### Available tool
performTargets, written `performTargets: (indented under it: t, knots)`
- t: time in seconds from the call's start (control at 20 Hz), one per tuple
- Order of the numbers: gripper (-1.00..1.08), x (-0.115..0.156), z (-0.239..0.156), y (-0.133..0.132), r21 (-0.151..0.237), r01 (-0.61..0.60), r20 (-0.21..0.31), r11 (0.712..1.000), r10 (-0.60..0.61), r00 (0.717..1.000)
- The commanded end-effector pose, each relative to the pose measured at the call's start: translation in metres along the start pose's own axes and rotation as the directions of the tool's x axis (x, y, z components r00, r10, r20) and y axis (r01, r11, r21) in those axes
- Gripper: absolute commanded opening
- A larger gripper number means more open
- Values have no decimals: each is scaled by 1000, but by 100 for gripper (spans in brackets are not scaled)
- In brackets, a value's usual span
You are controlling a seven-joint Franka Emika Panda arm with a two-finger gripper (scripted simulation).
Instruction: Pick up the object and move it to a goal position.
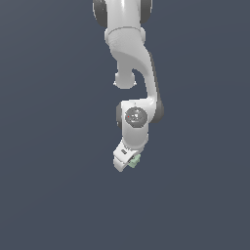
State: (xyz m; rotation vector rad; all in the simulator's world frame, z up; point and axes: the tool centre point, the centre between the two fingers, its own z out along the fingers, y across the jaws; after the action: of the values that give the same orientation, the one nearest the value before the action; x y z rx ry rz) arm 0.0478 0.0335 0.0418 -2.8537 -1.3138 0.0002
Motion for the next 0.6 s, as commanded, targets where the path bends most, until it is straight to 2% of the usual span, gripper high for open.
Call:
performTargets:
  t: [0.0, 0.55]
  knots:
    - [-100, 0, 0, 0, 0, 0, 0, 1000, 0, 1000]
    - [-100, 1, -2, -2, 0, 0, 0, 1000, 0, 1000]
